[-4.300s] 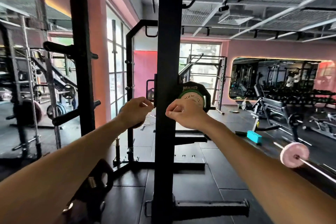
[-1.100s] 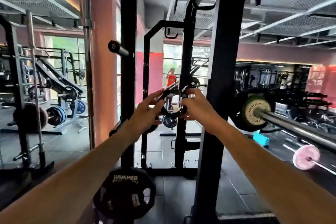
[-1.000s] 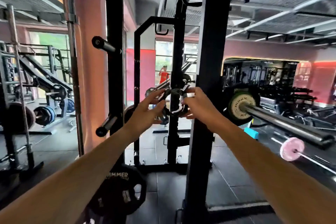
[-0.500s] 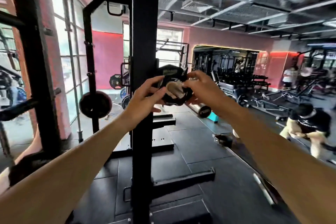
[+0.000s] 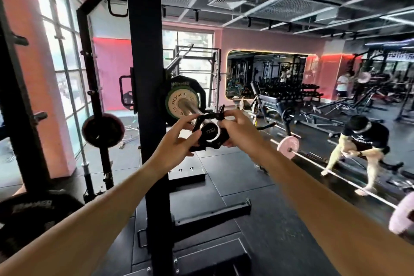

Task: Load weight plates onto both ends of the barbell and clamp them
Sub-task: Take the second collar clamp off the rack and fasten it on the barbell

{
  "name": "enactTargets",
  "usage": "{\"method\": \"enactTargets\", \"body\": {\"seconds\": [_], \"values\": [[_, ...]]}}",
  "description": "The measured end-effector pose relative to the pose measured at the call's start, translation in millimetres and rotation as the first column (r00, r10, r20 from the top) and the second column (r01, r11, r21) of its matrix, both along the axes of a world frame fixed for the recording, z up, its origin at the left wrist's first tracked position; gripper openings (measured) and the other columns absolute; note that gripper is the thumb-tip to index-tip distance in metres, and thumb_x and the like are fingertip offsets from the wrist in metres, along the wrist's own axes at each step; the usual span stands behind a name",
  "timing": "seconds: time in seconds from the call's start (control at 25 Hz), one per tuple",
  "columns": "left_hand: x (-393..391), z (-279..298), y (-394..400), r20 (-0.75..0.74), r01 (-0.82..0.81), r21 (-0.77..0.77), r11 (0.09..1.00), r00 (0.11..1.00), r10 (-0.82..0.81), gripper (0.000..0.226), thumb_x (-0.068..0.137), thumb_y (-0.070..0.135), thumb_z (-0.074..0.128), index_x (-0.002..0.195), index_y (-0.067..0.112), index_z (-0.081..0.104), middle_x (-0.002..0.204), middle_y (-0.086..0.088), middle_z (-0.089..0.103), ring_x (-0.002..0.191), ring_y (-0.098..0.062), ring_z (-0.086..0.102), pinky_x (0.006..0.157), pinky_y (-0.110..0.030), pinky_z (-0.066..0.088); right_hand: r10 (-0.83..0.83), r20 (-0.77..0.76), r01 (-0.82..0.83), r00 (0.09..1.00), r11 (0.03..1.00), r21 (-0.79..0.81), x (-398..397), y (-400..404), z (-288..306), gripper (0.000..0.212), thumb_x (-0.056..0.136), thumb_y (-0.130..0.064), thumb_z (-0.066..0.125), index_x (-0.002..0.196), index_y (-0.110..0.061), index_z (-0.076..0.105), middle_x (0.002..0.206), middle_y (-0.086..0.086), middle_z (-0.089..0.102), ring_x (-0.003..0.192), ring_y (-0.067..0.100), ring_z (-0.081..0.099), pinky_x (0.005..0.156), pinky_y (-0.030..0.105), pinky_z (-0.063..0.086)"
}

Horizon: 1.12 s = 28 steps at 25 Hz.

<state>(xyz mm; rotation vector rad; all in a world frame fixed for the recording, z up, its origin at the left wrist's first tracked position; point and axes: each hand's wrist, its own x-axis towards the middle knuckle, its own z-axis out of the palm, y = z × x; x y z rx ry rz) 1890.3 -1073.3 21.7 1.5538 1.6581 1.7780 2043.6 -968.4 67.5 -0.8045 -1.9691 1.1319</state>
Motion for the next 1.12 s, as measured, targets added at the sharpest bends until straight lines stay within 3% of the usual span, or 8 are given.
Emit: {"method": "enactTargets", "body": {"seconds": [0.2,0.36,0.48,0.56,0.68,0.76,0.92,1.12], "values": [[-10.1,-11.3,12.2,-0.016,-0.03,-0.026,0.999,0.999,0.029,0.044,0.1,0.02,0.061,0.133,0.048,0.054,0.128,0.0,0.057,0.083,-0.004,0.071,0.075,-0.031,0.061,0.065,-0.056,-0.069,0.996,0.995,-0.066,-6.0,13.2,-14.2,0.028,0.099,-0.021,0.048,0.124,-0.028,0.057,0.1,0.0,0.067,0.087,0.015,0.07,0.069,0.027,0.058],[-23.8,-9.9,23.6,0.057,-0.096,-0.035,0.995,0.994,0.098,0.035,0.102,0.022,0.057,0.122,0.051,0.059,0.128,-0.006,0.055,0.094,-0.017,0.072,0.07,-0.028,0.059,0.096,-0.116,-0.111,0.989,0.985,-0.129,-21.3,28.9,-17.5,0.029,0.101,-0.024,0.047,0.126,-0.03,0.06,0.113,-0.002,0.067,0.099,0.023,0.071,0.07,0.026,0.055],[-36.6,-9.7,35.9,0.076,-0.16,-0.061,0.985,0.984,0.164,0.033,0.102,0.022,0.057,0.129,0.041,0.06,0.113,-0.009,0.06,0.084,-0.015,0.068,0.065,-0.025,0.057,0.136,-0.156,-0.167,0.978,0.964,-0.209,-34.5,39.5,-12.1,0.025,0.103,-0.034,0.043,0.12,-0.026,0.06,0.105,-0.009,0.06,0.089,0.024,0.069,0.078,0.034,0.056],[-44.7,-7.3,45.5,0.085,-0.17,-0.078,0.982,0.981,0.177,0.033,0.103,0.024,0.055,0.132,0.038,0.059,0.101,-0.005,0.064,0.075,-0.01,0.066,0.066,-0.025,0.058,0.162,-0.183,-0.207,0.97,0.944,-0.258,-44.4,50.4,-11.4,0.032,0.104,-0.037,0.039,0.123,-0.023,0.06,0.104,-0.009,0.057,0.08,0.022,0.067,0.072,0.033,0.054],[-63.3,-5.1,63.7,0.097,-0.163,-0.089,0.983,0.98,0.171,0.031,0.104,0.025,0.053,0.133,0.037,0.057,0.098,-0.005,0.067,0.064,-0.002,0.067,0.067,-0.026,0.058,0.196,-0.183,-0.24,0.963,0.935,-0.26,-60.3,70.8,-10.2,0.03,0.105,-0.037,0.035,0.118,-0.029,0.061,0.106,-0.002,0.057,0.078,0.021,0.063,0.068,0.03,0.051],[-79.8,-5.2,78.5,0.122,-0.152,-0.092,0.984,0.979,0.162,0.033,0.105,0.025,0.052,0.136,0.035,0.056,0.099,-0.007,0.066,0.068,-0.007,0.067,0.062,-0.023,0.057,0.199,-0.147,-0.231,0.969,0.941,-0.248,-76.1,86.6,-9.8,0.028,0.106,-0.038,0.035,0.117,-0.03,0.059,0.106,-0.001,0.057,0.08,0.02,0.063,0.067,0.029,0.049],[-120.0,-4.0,110.6,0.14,-0.127,-0.082,0.989,0.98,0.138,0.034,0.104,0.021,0.054,0.135,0.035,0.057,0.098,-0.005,0.061,0.077,-0.016,0.068,0.061,-0.023,0.058,0.167,-0.06,-0.176,0.984,0.954,-0.241,-117.6,115.6,-6.8,0.036,0.103,-0.047,0.038,0.125,-0.027,0.058,0.125,0.004,0.06,0.1,0.025,0.065,0.088,0.039,0.053],[-178.4,-5.4,161.6,0.147,-0.142,-0.057,0.988,0.978,0.149,0.033,0.104,0.018,0.053,0.133,0.032,0.058,0.095,-0.003,0.061,0.072,-0.016,0.067,0.058,-0.025,0.055,0.179,0.001,-0.174,0.984,0.957,-0.233,-170.9,162.5,1.3,0.036,0.106,-0.047,0.033,0.115,-0.027,0.061,0.105,0.002,0.065,0.08,0.02,0.063,0.063,0.029,0.048]]}}
